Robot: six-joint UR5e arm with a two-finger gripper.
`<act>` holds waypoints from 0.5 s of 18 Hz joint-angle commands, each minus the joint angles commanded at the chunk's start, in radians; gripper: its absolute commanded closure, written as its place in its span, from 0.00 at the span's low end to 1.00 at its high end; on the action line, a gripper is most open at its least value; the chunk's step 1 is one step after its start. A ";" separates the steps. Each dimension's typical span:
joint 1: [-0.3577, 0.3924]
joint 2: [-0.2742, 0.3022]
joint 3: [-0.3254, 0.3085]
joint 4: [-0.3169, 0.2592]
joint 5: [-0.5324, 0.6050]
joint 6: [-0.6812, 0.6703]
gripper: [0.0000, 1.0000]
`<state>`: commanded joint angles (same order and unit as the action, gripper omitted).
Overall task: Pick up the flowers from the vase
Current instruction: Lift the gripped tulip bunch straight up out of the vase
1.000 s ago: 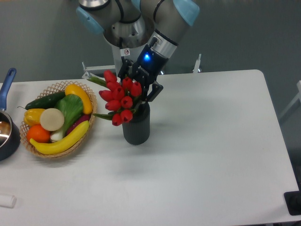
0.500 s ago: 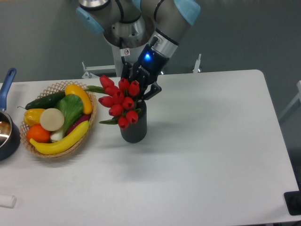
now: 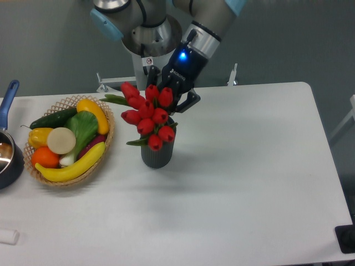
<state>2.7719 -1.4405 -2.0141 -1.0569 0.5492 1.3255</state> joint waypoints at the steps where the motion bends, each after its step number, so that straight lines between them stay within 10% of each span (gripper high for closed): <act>1: 0.005 0.005 0.002 0.000 -0.002 -0.011 0.56; 9: 0.011 0.046 0.005 -0.002 -0.025 -0.074 0.56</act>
<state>2.7826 -1.3945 -2.0095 -1.0584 0.5247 1.2518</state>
